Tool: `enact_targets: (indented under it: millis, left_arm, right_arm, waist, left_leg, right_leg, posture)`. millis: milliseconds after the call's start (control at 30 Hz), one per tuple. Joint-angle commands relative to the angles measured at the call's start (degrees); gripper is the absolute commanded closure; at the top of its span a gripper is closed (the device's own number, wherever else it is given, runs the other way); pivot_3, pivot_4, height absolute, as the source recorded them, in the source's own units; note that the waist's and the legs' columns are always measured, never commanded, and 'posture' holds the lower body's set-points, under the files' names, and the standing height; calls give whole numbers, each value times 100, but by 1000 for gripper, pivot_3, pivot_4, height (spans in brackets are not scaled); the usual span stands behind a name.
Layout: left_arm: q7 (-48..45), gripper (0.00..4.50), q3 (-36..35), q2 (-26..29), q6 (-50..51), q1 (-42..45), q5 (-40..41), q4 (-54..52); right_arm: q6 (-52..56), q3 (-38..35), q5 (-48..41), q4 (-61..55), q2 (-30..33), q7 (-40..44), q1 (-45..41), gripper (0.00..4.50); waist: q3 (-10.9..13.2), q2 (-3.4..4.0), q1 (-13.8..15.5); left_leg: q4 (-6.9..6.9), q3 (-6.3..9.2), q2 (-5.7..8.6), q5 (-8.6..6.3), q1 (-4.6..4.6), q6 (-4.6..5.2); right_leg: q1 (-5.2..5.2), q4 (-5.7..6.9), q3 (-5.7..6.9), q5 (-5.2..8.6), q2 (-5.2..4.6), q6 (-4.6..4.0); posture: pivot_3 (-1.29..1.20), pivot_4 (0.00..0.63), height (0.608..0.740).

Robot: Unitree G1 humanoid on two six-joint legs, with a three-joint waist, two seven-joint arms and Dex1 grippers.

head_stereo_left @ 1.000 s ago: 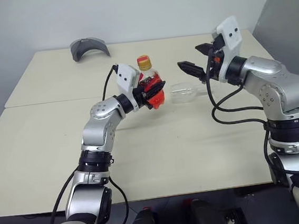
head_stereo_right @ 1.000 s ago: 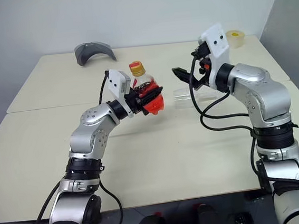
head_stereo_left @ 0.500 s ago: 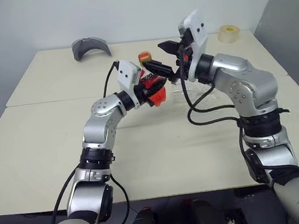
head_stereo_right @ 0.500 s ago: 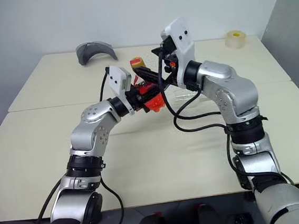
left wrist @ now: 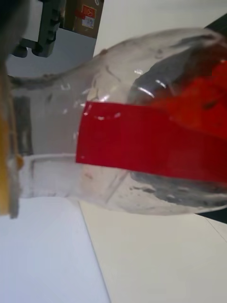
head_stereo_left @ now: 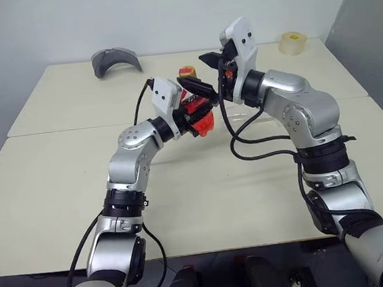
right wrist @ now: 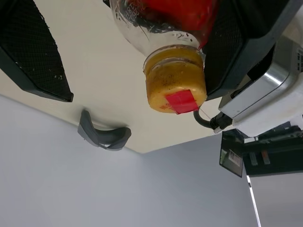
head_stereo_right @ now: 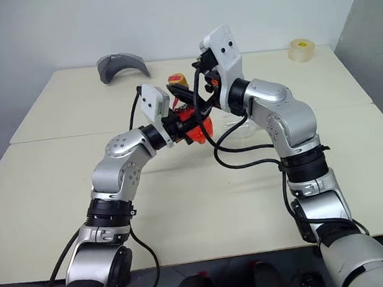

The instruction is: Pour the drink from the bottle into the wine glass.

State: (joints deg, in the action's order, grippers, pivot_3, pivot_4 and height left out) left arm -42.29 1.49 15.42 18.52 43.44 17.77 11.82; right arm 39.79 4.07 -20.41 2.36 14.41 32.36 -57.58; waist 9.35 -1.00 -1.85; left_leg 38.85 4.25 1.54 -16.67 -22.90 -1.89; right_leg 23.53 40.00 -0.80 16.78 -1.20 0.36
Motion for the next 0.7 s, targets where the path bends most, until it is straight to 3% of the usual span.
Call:
enact_targets:
  millis: [33, 367, 500, 700]
  left_arm:
    - [-58, 3237, -57, 9, -138, 123, 70, -229]
    - [-158, 3241, -69, 52, -276, 249, 59, 31]
    - [-190, 3241, -44, 18, -326, 294, 41, 95]
    - [-229, 3241, -24, -17, -348, 332, 23, 149]
  right_arm:
    - [127, -349, -33, -381, 387, -29, 105, 0]
    - [369, -646, -107, -827, 1482, 131, 809, 0]
    - [488, -643, -300, -1021, 1447, 237, 884, 0]
    - [820, -585, -1038, -1393, 915, 439, 698, 0]
  waist:
    - [0, 0, 1]
    - [0, -1, 8]
    - [0, 0, -25]
    - [0, 0, -14]
  left_leg:
    - [1, 0, 0, 0, 0, 0]
    - [1, -2, 4, -4, -1, 8]
    - [-3, -7, -7, -9, 2, 16]
    - [-1, -5, -6, -9, 1, 16]
  right_leg:
    - [0, 0, 0, 0, 0, 0]
    - [-4, -2, -1, 0, -3, 0]
    - [-2, 1, -2, 0, 4, 0]
    - [-3, 0, -1, 0, 4, 0]
  posture:
    - [0, 150, 740]
    - [0, 150, 740]
    - [0, 150, 740]
    - [0, 150, 740]
